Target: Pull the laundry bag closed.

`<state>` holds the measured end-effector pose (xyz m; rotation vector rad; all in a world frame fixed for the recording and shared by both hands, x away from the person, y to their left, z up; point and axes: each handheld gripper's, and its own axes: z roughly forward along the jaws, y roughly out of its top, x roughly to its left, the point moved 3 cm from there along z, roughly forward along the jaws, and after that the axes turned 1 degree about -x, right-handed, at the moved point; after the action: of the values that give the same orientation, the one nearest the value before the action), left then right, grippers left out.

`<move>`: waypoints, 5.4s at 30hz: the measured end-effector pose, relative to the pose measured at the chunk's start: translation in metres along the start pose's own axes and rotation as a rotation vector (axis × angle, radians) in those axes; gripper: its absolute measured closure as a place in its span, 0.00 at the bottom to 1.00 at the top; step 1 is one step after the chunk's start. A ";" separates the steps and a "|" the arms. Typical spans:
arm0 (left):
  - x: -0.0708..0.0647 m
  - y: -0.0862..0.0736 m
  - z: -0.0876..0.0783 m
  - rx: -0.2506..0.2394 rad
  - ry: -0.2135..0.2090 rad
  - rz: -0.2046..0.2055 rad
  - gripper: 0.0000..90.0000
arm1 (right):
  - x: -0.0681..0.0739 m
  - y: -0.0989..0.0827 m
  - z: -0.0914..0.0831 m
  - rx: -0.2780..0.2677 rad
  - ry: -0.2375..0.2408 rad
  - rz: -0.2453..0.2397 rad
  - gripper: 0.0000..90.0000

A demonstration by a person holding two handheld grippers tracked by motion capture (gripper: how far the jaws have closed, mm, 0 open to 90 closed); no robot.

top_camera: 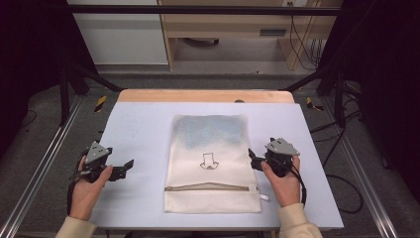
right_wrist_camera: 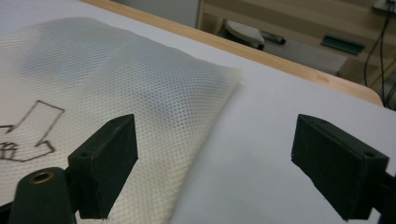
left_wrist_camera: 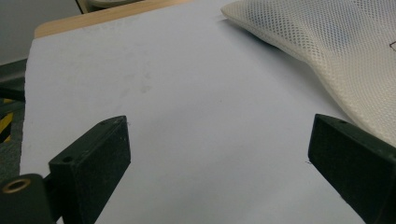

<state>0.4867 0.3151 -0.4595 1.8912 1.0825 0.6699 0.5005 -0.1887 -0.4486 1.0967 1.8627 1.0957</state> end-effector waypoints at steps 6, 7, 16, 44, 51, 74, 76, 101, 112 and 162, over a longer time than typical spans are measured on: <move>-0.021 -0.003 -0.009 0.030 0.002 0.016 0.06 | 0.027 0.011 -0.001 0.028 0.071 -0.101 0.18; -0.024 -0.004 -0.011 0.026 -0.003 0.024 0.06 | 0.034 0.013 -0.001 0.036 0.087 -0.123 0.19; -0.038 -0.005 -0.022 0.077 -0.019 0.040 0.07 | 0.105 0.042 0.000 0.128 0.262 -0.311 0.37; -0.039 -0.014 -0.028 0.046 0.021 0.029 0.04 | 0.207 0.095 0.027 0.333 0.525 -0.483 0.62; -0.043 -0.012 -0.028 0.043 -0.019 0.020 0.03 | 0.219 0.098 0.031 0.386 0.578 -0.513 0.70; -0.031 -0.019 -0.025 0.040 0.002 0.041 0.05 | 0.231 0.065 0.034 0.454 0.666 -0.539 0.79; -0.032 -0.021 -0.028 0.045 -0.007 0.040 0.05 | 0.231 0.066 0.036 0.451 0.657 -0.534 0.80; -0.039 -0.017 -0.027 0.050 -0.061 0.025 0.08 | 0.266 0.056 0.053 0.503 0.735 -0.560 0.79; -0.055 -0.014 -0.030 0.053 -0.117 0.017 0.10 | 0.264 0.048 0.059 0.523 0.760 -0.548 0.91; -0.134 -0.019 0.013 0.129 -0.371 -0.007 0.28 | 0.248 0.067 0.038 0.414 0.791 -0.516 0.91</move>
<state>0.4238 0.1982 -0.4877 2.0196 0.9082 0.2333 0.4564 0.0675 -0.4394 0.3054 2.8773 0.9100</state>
